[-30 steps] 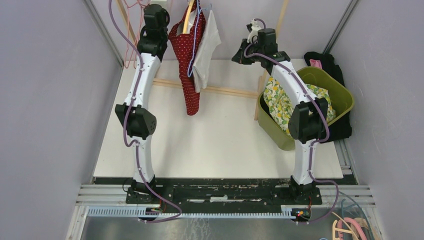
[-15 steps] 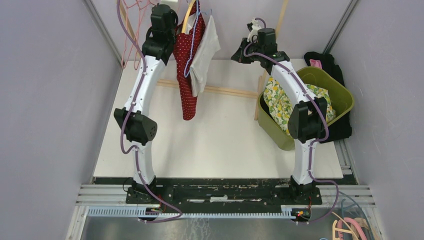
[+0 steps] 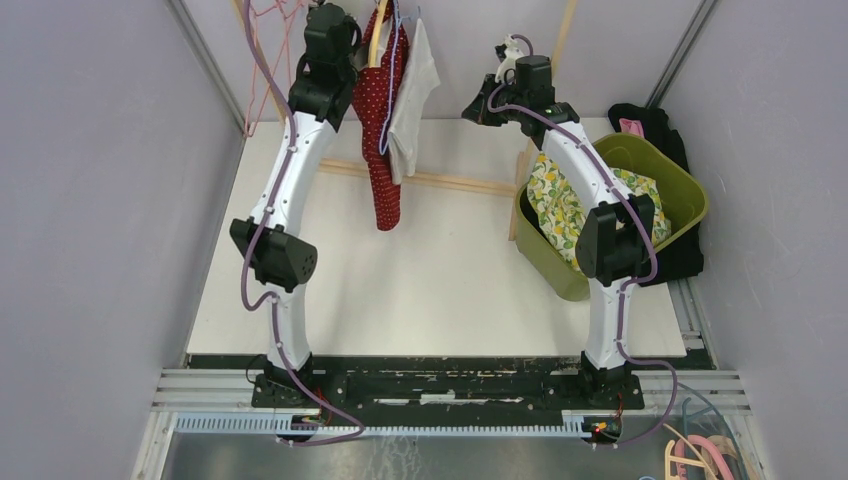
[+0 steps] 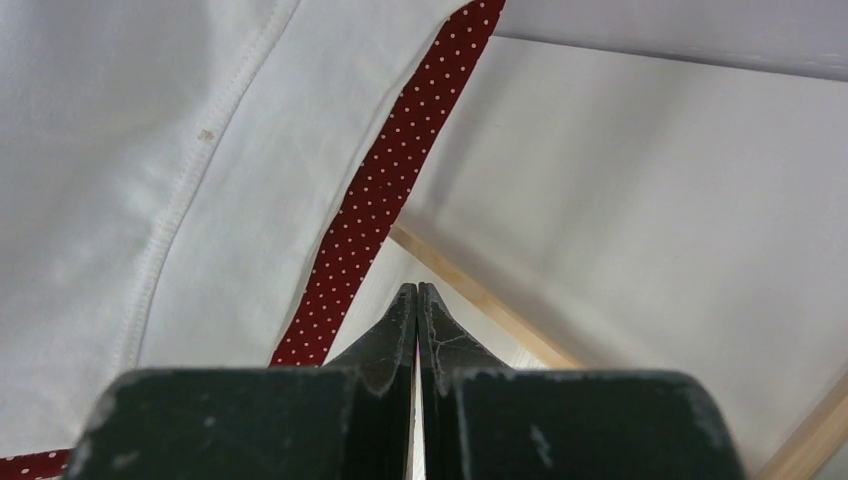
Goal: Remove the skirt from the hanger
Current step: Place the hanger at the clothesline.
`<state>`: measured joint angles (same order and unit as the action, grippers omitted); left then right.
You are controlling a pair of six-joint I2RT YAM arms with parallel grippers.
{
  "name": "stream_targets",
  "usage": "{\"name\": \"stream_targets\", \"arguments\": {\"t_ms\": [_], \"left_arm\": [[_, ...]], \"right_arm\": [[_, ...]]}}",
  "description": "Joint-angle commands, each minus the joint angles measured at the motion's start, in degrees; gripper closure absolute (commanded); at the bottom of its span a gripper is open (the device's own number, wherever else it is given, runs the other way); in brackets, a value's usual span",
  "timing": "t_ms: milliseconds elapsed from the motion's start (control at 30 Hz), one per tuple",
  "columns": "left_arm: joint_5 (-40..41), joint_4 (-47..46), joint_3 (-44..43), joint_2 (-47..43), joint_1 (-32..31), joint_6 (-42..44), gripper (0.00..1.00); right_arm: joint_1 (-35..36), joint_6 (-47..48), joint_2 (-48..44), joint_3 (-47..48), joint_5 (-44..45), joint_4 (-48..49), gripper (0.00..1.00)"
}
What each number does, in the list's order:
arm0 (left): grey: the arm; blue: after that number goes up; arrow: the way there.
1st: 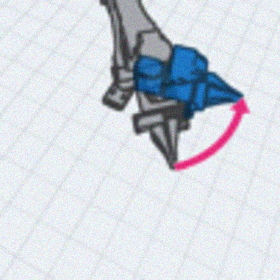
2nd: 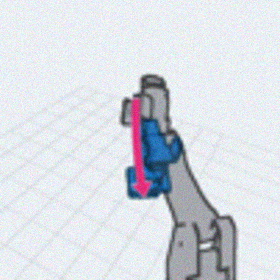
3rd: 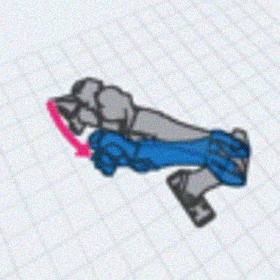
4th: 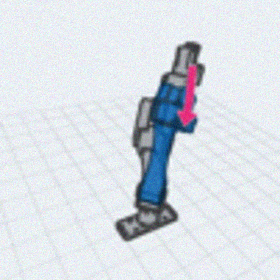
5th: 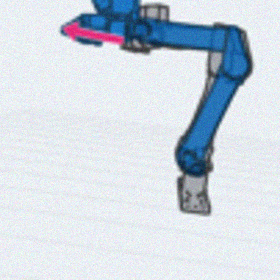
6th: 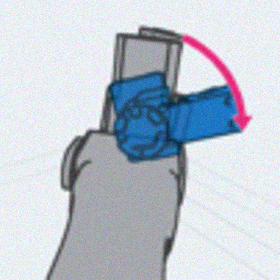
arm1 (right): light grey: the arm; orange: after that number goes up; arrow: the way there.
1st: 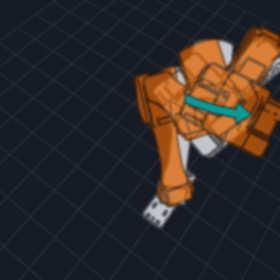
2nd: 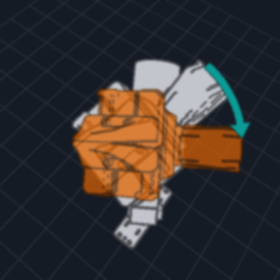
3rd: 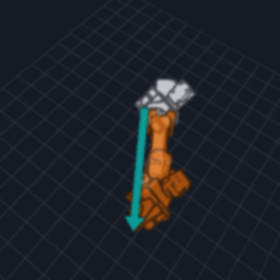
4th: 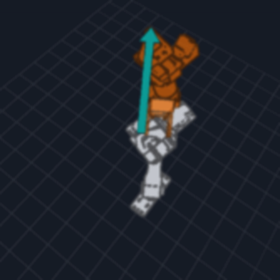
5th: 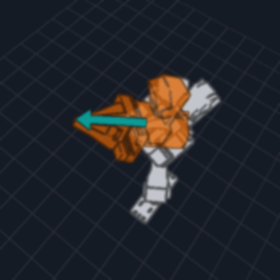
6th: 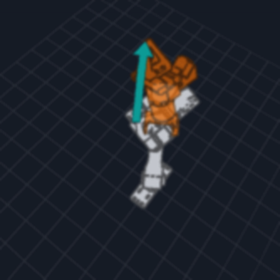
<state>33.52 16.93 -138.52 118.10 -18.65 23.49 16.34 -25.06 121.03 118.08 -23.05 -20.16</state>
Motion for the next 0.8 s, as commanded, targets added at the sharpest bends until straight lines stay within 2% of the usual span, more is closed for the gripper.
{"name": "stream_targets", "arguments": {"t_ms": [0,500,767], "left_arm": [[-0.1,-4.5,-4.3,3.5,0.2,4.4,0.97],[-2.2,-8.1,-9.7,8.2,1.5,1.4,0.97],[-6.8,-12.3,-12.9,9.3,4.5,-5.5,0.97]], "right_arm": [[-0.8,-0.8,-1.4,2.9,0.6,3.7,0.98],[-2.1,-0.5,-1.5,2.2,1.7,3.7,0.99],[-2.3,-1.8,-0.8,3.2,1.8,4.6,0.99]]}}
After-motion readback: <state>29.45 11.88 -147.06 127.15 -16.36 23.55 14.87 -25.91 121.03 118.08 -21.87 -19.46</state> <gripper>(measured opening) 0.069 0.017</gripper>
